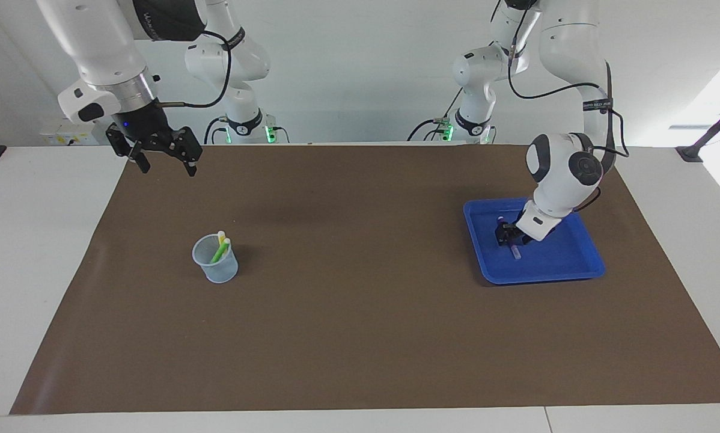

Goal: Transfer and insert pens with both arms
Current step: 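Grasp the purple pen in the tray with the left gripper, then lift the purple pen to the right gripper and hand it over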

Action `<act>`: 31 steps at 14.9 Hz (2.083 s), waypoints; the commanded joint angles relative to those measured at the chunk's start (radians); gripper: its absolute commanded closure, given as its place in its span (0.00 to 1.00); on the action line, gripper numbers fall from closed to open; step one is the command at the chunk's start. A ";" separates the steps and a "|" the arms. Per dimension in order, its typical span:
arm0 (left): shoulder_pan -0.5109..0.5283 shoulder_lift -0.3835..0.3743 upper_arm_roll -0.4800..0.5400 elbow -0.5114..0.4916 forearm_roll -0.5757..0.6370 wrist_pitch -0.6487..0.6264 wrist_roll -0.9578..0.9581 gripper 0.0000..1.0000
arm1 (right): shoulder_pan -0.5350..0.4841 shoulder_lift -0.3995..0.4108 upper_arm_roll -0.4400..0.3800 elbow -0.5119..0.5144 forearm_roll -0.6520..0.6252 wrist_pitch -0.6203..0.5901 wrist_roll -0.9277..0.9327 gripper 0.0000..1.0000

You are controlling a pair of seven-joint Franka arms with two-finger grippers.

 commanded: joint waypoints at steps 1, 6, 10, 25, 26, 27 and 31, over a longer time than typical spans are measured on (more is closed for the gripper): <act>0.005 -0.001 0.004 -0.008 0.024 -0.006 0.005 1.00 | -0.006 0.002 0.009 0.009 -0.023 -0.019 0.021 0.00; 0.011 -0.001 0.002 0.005 0.024 -0.017 -0.007 1.00 | -0.006 0.002 0.009 0.008 -0.015 -0.035 0.013 0.00; 0.019 -0.003 0.002 0.139 0.002 -0.196 -0.049 1.00 | -0.006 -0.005 0.009 -0.004 -0.007 -0.034 0.008 0.00; -0.064 -0.142 -0.010 0.422 -0.679 -0.572 -1.084 1.00 | 0.000 -0.019 0.016 -0.038 0.389 0.020 0.022 0.00; -0.073 -0.148 -0.012 0.414 -0.729 -0.571 -1.133 1.00 | 0.018 -0.018 0.016 -0.041 0.417 0.056 0.047 0.00; -0.087 -0.156 -0.021 0.401 -0.783 -0.566 -1.177 1.00 | 0.037 -0.022 0.017 -0.064 0.460 0.104 0.074 0.00; -0.121 -0.240 -0.024 0.261 -1.025 -0.551 -1.239 1.00 | 0.045 -0.027 0.164 -0.110 0.577 0.341 0.308 0.00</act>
